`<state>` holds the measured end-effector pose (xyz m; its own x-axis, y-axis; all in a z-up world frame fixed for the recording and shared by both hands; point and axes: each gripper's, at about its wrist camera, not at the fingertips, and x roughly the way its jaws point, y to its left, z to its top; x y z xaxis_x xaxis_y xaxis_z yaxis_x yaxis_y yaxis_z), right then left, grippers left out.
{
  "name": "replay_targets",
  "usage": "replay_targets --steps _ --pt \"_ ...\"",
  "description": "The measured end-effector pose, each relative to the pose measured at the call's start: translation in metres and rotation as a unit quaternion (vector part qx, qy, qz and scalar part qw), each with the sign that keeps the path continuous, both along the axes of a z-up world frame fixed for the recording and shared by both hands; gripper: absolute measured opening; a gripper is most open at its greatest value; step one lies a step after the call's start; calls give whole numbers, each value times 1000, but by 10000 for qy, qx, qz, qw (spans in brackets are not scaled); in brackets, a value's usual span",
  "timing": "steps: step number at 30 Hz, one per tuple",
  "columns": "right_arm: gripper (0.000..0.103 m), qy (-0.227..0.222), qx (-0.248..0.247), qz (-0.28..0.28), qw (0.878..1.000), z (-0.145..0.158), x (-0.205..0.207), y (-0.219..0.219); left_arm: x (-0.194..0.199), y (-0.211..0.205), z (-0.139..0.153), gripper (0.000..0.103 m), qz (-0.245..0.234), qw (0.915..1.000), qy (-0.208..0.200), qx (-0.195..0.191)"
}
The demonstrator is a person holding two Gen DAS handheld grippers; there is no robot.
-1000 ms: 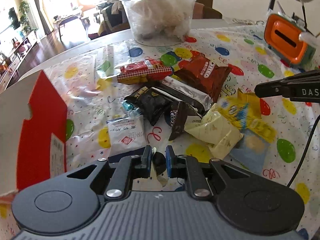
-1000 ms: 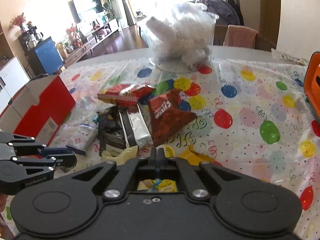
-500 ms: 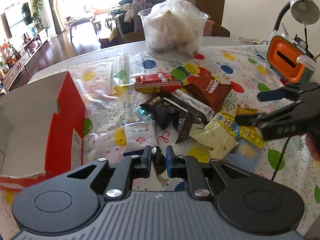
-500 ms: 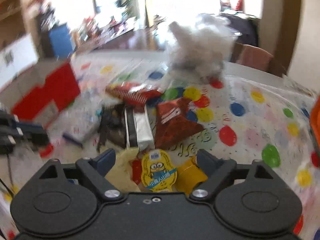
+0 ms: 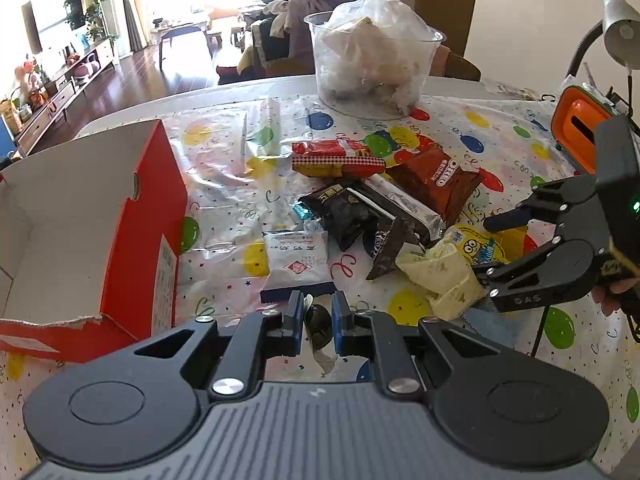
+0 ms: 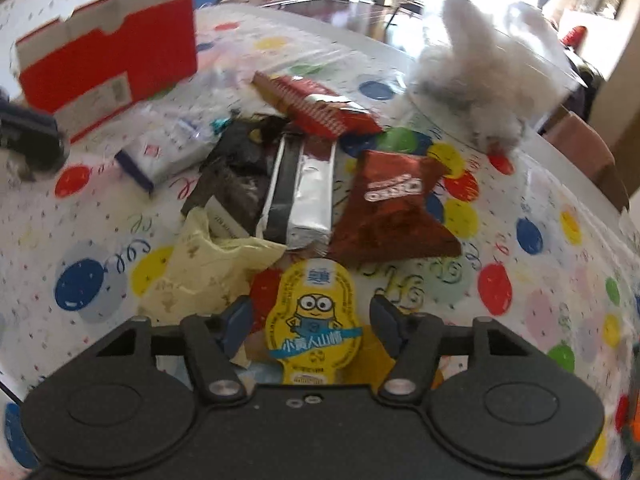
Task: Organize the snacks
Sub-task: 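Lift the yellow Minion pouch with the right gripper toward the box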
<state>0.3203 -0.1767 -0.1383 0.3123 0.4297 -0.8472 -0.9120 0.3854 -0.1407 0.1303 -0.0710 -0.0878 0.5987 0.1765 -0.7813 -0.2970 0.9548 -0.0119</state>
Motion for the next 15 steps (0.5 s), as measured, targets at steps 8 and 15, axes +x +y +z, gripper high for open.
replay_targets --steps 8,15 --pt "52 265 38 2 9996 -5 10 -1 -4 1 1 14 55 10000 -31 1" --pt "51 209 221 -244 9992 8 7 -10 -12 5 6 14 155 9998 -117 -34"
